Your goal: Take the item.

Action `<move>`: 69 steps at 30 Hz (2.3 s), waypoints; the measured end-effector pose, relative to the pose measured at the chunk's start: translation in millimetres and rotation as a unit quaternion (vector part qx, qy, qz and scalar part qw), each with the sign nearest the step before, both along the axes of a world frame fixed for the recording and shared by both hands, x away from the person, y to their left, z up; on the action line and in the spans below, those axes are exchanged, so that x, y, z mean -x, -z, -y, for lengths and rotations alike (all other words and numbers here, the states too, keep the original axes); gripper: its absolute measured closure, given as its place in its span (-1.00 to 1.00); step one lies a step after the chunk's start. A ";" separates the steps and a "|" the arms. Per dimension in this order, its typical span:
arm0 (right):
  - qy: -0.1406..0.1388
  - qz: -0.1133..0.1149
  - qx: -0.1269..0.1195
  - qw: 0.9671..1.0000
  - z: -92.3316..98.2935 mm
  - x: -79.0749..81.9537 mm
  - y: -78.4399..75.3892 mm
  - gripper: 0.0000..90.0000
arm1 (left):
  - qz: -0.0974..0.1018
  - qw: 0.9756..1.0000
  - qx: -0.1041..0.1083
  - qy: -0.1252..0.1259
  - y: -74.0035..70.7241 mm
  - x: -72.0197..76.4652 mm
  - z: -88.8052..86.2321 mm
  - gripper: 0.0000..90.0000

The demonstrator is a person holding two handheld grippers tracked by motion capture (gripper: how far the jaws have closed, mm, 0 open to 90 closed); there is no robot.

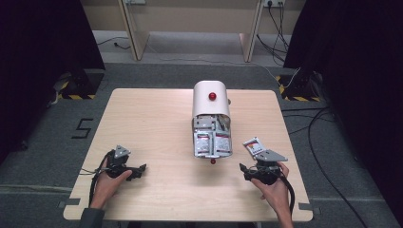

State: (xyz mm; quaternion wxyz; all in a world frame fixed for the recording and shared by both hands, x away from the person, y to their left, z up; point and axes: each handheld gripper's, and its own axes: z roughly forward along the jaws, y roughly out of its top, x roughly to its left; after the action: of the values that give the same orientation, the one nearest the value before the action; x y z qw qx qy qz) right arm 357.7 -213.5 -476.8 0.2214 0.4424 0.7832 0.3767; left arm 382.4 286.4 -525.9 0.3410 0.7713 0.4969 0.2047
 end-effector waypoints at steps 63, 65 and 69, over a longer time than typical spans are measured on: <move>-0.020 -0.041 0.023 0.999 15.9 50.6 41.1 -0.70 | 0.000 1.000 -0.001 0.001 0.0 0.0 -0.1 -1.00; -0.028 -0.041 0.025 0.998 16.0 52.6 41.2 -0.71 | 0.000 1.000 -0.001 0.000 0.0 0.0 -0.1 -1.00; -0.027 -0.028 0.017 0.999 16.5 60.1 44.2 -0.74 | 0.000 1.000 -0.001 0.001 0.0 0.1 -0.1 -1.00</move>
State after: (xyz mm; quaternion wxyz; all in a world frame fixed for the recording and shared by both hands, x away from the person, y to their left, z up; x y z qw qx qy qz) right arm 297.6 -229.9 -521.0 0.1964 0.4281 0.8069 0.3565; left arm 382.4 286.5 -525.9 0.3403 0.7719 0.4964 0.2048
